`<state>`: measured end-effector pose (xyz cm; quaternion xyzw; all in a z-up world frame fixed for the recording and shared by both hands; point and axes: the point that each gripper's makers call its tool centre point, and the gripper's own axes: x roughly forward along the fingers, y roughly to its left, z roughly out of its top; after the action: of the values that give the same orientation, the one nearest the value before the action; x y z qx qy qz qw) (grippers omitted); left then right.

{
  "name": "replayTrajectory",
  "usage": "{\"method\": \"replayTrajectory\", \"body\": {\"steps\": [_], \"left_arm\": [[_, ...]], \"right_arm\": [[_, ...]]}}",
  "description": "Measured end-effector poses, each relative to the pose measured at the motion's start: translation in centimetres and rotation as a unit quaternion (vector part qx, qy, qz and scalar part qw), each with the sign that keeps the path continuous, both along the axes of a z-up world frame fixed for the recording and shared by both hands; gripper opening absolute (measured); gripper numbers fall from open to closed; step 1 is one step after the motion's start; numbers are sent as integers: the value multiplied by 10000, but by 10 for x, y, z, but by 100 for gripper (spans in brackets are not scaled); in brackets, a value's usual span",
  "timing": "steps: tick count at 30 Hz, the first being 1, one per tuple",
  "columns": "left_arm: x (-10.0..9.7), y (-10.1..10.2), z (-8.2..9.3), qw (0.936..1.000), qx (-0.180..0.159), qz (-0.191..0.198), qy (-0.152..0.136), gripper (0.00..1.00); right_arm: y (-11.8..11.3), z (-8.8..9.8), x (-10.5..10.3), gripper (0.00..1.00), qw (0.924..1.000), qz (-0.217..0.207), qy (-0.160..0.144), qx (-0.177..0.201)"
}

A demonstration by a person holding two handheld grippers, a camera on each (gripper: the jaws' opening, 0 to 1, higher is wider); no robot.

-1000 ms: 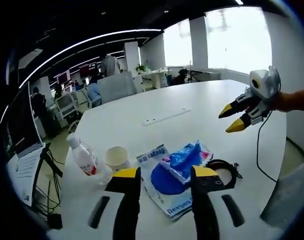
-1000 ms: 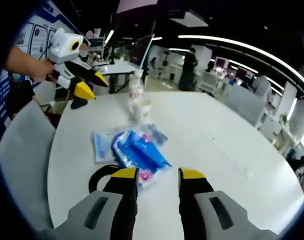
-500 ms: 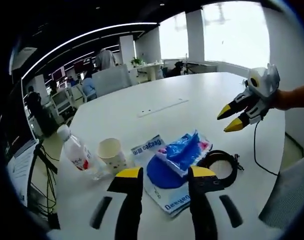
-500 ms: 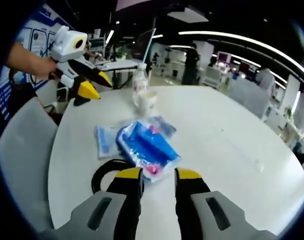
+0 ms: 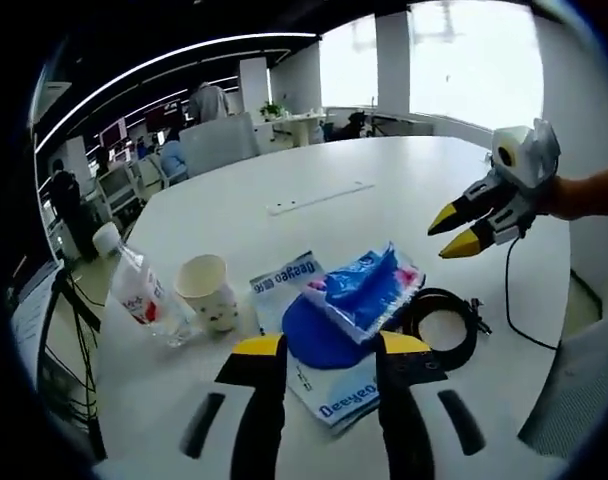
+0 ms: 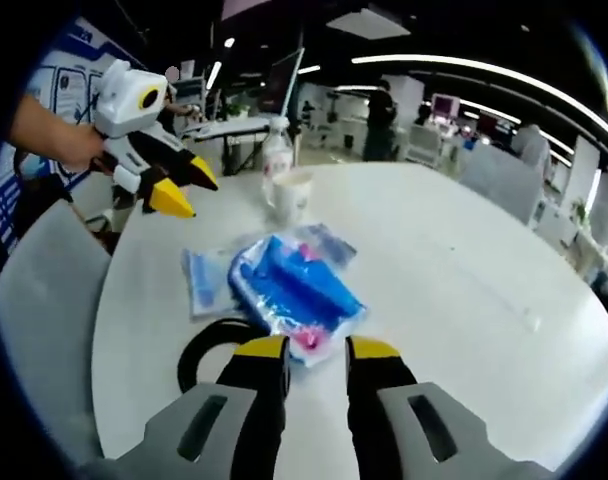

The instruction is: Arrange the tabletop items into an orderly group along one side of the table until the central work area is clear of visible clutter.

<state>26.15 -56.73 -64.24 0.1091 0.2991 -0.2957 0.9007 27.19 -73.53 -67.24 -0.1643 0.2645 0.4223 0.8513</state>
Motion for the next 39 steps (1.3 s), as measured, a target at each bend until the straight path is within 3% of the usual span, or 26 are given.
{"method": "replayTrajectory", "body": {"steps": [39], "left_arm": [[22, -25, -32, 9992, -70, -164, 364, 30]], "right_arm": [[4, -19, 8, 16, 9992, -128, 353, 160]]}}
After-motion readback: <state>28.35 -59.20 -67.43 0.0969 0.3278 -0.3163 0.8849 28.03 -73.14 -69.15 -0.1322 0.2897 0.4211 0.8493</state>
